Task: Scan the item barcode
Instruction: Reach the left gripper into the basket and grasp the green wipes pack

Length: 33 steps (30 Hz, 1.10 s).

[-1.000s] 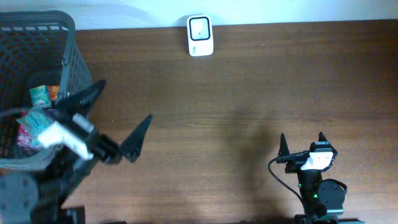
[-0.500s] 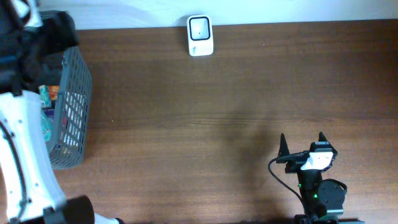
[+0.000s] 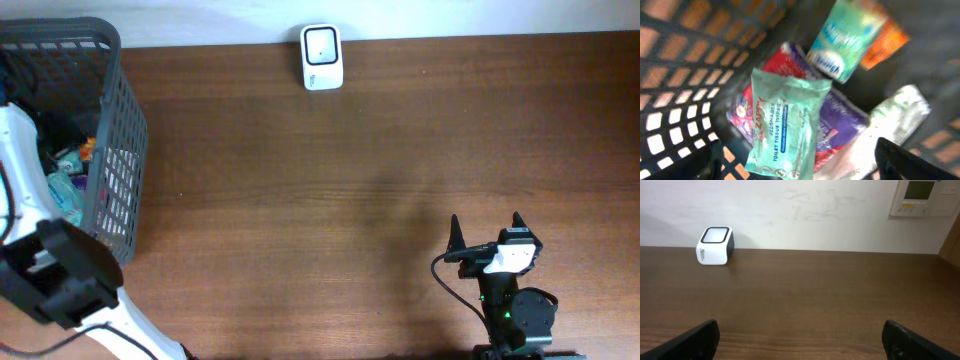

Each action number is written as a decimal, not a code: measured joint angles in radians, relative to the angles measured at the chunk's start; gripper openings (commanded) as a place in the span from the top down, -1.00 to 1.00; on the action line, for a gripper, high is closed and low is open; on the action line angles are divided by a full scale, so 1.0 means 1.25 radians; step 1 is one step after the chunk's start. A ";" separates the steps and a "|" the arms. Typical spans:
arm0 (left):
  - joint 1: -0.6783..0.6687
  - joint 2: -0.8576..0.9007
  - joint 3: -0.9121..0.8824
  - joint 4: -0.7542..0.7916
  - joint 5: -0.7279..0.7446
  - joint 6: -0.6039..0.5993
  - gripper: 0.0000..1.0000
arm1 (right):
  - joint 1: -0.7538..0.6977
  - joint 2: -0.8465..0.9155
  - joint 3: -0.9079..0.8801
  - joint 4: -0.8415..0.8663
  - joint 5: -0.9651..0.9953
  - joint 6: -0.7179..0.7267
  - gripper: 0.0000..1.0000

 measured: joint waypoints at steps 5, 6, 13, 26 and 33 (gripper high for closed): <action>0.000 0.107 0.000 -0.045 -0.025 -0.013 -0.38 | 0.000 0.000 0.000 0.000 0.000 0.000 -0.97; 0.001 0.126 0.000 -0.051 -0.029 -0.016 -0.36 | 0.000 0.000 0.000 0.000 0.000 0.000 -0.97; 0.013 0.162 0.004 -0.067 -0.074 -0.018 0.95 | 0.000 0.000 0.000 0.000 0.000 -0.001 -0.97; 0.025 0.193 0.176 -0.143 0.015 -0.021 0.79 | 0.000 0.000 0.000 0.000 0.000 -0.001 -0.97; 0.025 0.211 0.159 -0.135 0.050 -0.024 0.64 | 0.000 0.000 0.000 0.000 0.000 0.000 -0.97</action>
